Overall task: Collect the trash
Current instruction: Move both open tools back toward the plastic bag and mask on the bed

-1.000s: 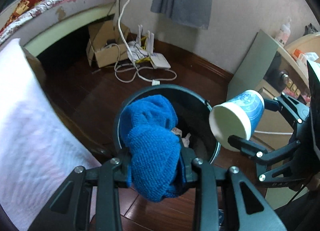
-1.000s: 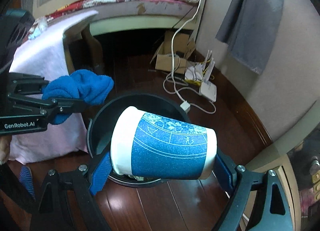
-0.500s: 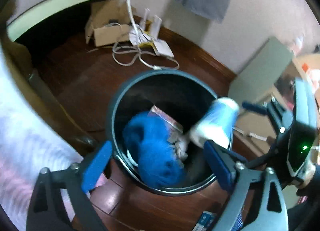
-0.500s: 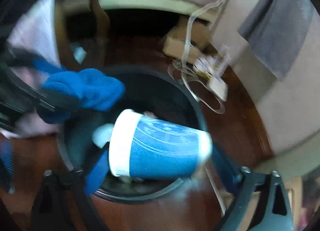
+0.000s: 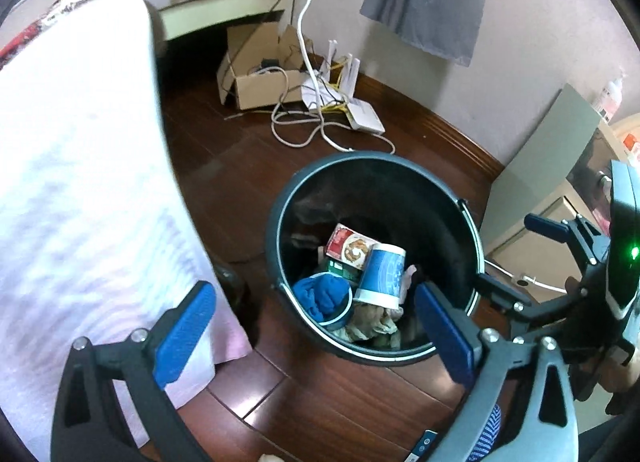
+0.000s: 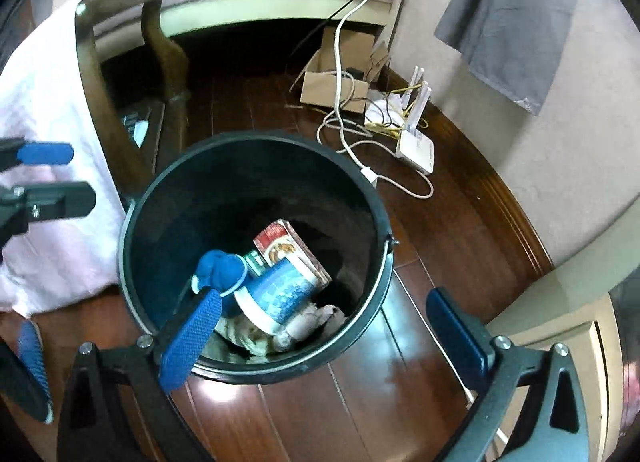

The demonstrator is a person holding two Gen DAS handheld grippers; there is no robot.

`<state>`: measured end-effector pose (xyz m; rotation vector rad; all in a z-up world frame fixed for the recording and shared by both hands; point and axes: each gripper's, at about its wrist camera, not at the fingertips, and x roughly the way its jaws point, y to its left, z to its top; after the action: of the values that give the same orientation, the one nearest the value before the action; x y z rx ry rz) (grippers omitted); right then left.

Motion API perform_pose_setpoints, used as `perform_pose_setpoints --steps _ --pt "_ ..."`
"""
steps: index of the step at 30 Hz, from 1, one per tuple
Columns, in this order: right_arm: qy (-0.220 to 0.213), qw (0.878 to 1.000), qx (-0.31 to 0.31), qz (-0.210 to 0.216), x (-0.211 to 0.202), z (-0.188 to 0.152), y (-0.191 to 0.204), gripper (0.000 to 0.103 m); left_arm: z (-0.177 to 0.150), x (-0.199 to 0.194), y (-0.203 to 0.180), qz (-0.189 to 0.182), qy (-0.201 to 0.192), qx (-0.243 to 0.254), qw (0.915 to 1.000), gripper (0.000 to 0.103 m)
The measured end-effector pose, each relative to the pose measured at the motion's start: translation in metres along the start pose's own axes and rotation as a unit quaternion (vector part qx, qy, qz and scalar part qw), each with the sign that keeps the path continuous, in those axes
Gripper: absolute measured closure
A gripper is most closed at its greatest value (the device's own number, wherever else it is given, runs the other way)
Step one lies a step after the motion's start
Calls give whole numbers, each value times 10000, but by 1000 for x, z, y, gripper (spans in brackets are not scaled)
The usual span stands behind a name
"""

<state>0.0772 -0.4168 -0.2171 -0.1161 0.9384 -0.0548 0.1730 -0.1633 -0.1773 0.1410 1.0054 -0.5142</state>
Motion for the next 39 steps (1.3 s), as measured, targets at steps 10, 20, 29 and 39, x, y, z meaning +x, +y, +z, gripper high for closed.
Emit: perform_pose_setpoints --steps 10,20,29,39 --pt "-458 9985 291 59 -61 16 15 0 -10 -57 8 248 -411 -121 9988 2" --pt "-895 9949 366 291 -112 40 48 0 -26 -114 35 555 -768 -346 9949 2" --pt "-1388 9876 261 686 -148 75 97 0 -32 -175 78 1000 -1298 -691 9841 2" --pt "-1760 9743 -276 1381 -162 154 214 0 -40 -234 194 1959 -1715 -1515 9535 2"
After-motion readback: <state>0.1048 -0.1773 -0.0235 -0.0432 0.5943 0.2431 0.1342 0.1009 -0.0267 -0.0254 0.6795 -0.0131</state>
